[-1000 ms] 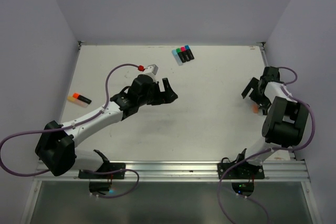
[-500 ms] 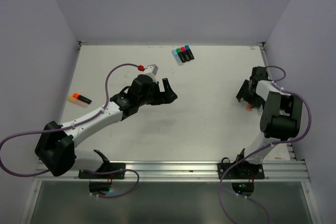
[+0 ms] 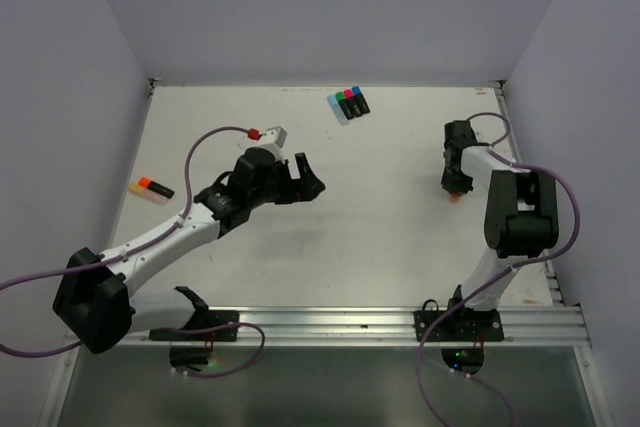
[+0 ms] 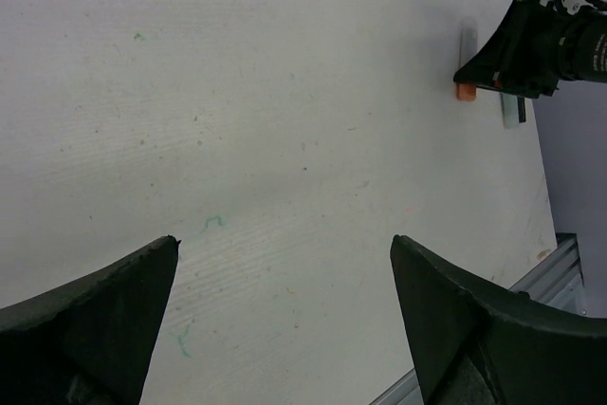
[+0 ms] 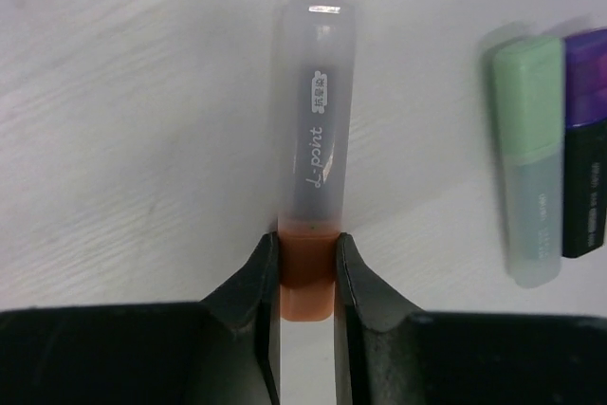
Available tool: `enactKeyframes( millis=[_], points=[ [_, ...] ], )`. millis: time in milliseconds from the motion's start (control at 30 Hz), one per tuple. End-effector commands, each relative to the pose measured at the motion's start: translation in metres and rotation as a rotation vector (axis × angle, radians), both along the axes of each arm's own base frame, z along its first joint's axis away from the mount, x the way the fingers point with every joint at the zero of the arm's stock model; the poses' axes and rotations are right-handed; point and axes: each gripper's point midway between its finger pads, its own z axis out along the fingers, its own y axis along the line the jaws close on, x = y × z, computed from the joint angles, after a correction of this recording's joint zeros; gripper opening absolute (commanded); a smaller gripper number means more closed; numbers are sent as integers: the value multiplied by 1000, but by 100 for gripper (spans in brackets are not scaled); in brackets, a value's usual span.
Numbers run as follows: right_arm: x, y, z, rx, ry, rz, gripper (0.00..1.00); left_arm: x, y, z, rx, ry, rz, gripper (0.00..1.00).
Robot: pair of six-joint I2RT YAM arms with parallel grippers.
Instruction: Open the pen caps
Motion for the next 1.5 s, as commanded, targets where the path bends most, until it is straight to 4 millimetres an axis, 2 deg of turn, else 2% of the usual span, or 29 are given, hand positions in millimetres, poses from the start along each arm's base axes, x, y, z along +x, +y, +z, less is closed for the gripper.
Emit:
enactKeyframes(
  millis=[0, 167, 233, 267, 300, 333, 367, 400, 467, 500, 633, 700, 800, 1000, 1100, 1300, 1467],
  points=[
    [-1, 33, 9, -29, 40, 118, 0, 3, 11, -1, -26, -9, -20, 96],
    [-4, 91, 30, 67, -43, 268, 0, 3, 11, 7, -74, -16, -45, 95],
    [-14, 124, 41, 187, -92, 354, 0, 0, 9, 7, -83, -14, -65, 95],
    [-22, 143, 41, 273, -99, 398, 0, 0, 7, 8, -89, -18, -74, 94],
    [-26, 154, 44, 314, -110, 434, 0, 0, 5, 8, -95, -17, -85, 94],
    [-28, 168, 59, 351, -170, 482, 0, -4, 0, 3, -105, 6, -113, 94],
    [-39, 176, 56, 385, -164, 525, 0, -2, -1, 3, -116, 11, -120, 93],
    [-47, 194, 71, 450, -207, 592, 0, -5, -5, -3, -123, 39, -147, 92],
    [-60, 212, 76, 532, -234, 671, 0, -3, -14, 0, -170, 30, -171, 90],
    [-70, 232, 88, 612, -254, 750, 0, -6, -19, -4, -196, 62, -188, 90],
    [-97, 273, 107, 735, -270, 901, 0, -7, -36, 5, -336, 42, -233, 89],
    [-107, 293, 119, 773, -296, 961, 0, -7, -40, 5, -373, 65, -226, 86],
    [-115, 309, 129, 801, -311, 995, 0, -2, -43, 1, -377, 94, -207, 84],
    [-124, 335, 126, 784, -274, 1042, 0, 0, -47, -6, -341, 114, -155, 83],
    [-124, 347, 131, 765, -297, 1050, 0, -4, -50, -14, -328, 144, -149, 82],
    [-118, 354, 134, 743, -342, 1022, 0, -6, -47, -23, -325, 161, -117, 78],
    [-116, 356, 137, 737, -366, 1015, 0, -7, -47, -27, -330, 167, -111, 63]
  ],
)
